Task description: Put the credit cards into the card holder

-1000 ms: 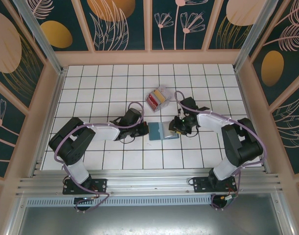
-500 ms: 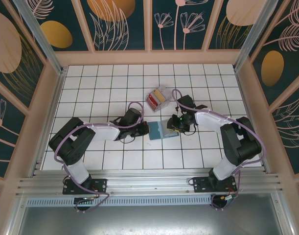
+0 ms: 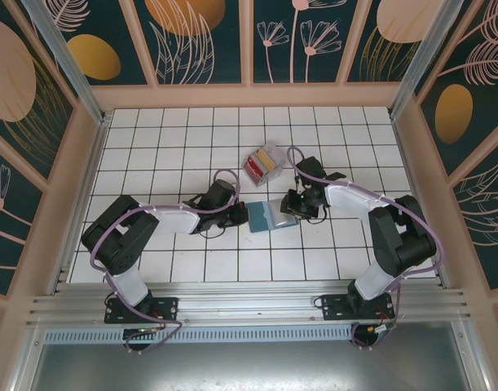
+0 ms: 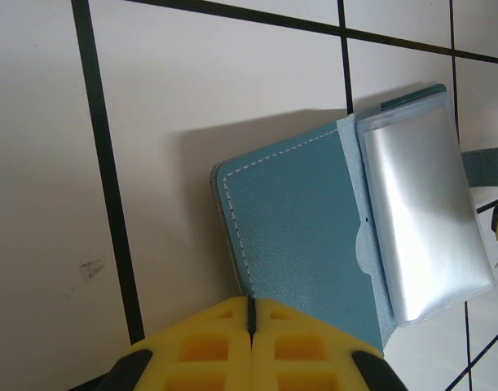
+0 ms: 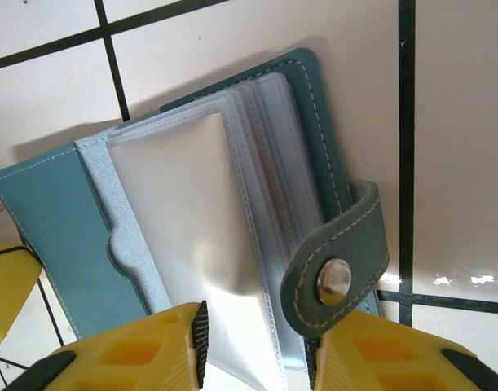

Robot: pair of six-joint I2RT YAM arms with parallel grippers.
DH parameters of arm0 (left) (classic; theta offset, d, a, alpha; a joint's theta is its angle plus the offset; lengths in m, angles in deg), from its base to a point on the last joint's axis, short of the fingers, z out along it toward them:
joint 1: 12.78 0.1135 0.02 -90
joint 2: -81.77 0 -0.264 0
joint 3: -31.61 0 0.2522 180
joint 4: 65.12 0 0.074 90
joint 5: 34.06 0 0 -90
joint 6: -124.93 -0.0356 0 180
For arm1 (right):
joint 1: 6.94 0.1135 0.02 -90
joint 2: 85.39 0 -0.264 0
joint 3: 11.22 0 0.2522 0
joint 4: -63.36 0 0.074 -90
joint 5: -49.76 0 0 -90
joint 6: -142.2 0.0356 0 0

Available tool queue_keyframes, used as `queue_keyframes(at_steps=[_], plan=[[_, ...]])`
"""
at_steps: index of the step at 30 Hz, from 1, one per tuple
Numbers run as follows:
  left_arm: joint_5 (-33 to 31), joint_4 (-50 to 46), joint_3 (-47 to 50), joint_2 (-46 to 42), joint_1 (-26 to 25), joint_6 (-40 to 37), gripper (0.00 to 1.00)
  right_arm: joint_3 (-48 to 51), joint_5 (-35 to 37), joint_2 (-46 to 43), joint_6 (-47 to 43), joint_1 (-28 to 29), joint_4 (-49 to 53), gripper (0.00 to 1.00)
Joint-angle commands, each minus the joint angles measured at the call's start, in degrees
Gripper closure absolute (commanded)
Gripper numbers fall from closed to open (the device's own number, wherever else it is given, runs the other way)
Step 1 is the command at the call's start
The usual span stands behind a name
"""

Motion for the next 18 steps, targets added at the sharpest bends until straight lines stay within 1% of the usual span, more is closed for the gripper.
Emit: queue_keyframes(at_steps=[1, 18], plan=[[1.03, 1.26, 0.05, -0.89, 0.10, 0.61, 1.00, -1.23, 0.03, -0.78, -0.08, 0.57, 0.45, 0.62], [1.07, 1.04, -0.21, -0.89, 0.15, 0.42, 1.00, -1.41, -0.73, 2.76, -0.54, 1.07, -1.14, 0.64]])
